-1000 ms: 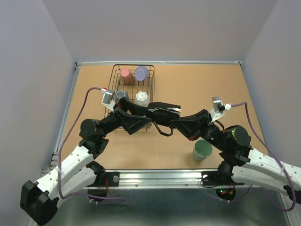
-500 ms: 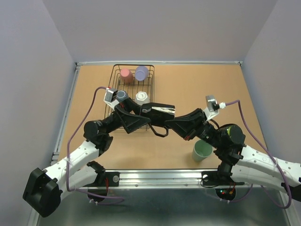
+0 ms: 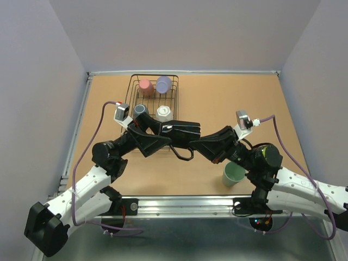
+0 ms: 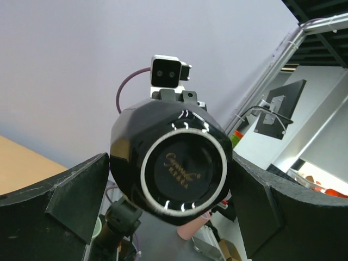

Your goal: Load the cups into the dish rack

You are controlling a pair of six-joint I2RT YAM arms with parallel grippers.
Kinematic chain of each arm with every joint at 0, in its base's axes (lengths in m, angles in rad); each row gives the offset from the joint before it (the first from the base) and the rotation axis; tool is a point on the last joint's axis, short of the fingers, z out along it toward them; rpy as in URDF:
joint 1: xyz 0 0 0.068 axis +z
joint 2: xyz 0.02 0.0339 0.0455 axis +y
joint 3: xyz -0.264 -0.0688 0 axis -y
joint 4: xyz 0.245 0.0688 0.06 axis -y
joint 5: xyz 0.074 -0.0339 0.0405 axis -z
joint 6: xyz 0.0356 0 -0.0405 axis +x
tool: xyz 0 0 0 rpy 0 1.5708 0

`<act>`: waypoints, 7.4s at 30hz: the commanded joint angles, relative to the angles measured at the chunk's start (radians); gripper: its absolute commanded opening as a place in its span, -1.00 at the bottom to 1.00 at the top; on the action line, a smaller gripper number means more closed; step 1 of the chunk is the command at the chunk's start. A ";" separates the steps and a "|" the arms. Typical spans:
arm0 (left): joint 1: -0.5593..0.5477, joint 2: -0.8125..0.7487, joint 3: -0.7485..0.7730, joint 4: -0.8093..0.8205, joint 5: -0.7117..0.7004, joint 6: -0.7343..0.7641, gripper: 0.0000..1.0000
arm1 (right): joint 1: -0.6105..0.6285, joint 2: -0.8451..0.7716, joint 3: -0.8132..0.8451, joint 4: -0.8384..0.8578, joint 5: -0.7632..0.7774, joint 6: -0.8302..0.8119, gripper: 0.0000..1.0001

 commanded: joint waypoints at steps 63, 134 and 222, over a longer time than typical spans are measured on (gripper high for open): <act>-0.003 0.012 0.423 -1.368 -1.089 0.645 -1.00 | 0.003 -0.193 -0.125 -0.282 0.321 -0.099 0.68; 0.016 0.471 0.337 -1.319 -1.493 0.555 0.97 | 0.003 -0.319 -0.214 -0.534 0.414 -0.094 0.68; 0.028 -0.301 0.291 -1.402 -1.220 0.855 0.84 | 0.000 0.419 0.556 -1.558 0.930 0.208 -0.99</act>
